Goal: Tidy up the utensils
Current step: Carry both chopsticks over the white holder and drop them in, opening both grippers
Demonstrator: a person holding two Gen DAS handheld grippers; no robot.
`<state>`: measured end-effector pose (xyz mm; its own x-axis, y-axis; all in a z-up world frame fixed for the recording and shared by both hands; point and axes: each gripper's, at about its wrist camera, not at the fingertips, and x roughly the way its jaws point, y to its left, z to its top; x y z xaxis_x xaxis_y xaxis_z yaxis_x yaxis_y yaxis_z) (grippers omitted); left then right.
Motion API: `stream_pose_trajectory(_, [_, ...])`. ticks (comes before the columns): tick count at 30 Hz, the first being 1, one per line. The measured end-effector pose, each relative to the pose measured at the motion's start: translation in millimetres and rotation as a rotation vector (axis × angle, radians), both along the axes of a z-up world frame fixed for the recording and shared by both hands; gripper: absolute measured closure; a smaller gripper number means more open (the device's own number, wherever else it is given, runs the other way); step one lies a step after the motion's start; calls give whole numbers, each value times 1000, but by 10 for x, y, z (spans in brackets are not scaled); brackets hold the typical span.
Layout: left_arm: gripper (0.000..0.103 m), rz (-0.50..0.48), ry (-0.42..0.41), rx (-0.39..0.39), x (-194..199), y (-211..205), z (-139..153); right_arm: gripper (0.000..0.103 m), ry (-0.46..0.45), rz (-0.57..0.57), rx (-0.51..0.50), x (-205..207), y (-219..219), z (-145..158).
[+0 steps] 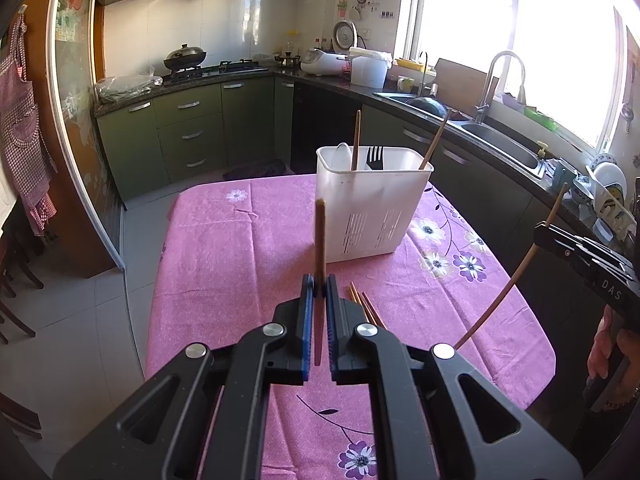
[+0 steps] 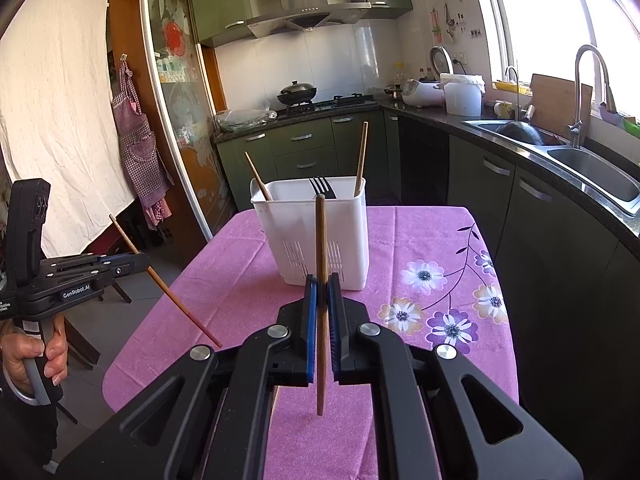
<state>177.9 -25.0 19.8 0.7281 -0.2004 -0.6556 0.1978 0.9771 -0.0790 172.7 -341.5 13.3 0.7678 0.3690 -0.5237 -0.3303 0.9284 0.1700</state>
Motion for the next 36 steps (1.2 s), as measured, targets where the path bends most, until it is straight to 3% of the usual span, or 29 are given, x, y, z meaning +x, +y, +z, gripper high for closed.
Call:
stream_pose_trajectory(10, [97, -44, -33, -30, 163, -94, 374, 97, -75, 0, 36, 330, 10, 536])
stream_pose_trajectory(24, [97, -91, -240, -134, 678, -538, 1285, 97, -257, -92, 143, 965, -14, 1563])
stream_pose_trajectory(30, [97, -67, -302, -144, 974, -712, 1355, 97, -266, -123, 118, 1311, 60, 1595])
stream_pose_trajectory(36, [97, -12, -326, -112, 1248, -760, 1270, 97, -231, -143, 76, 1580, 128, 1319])
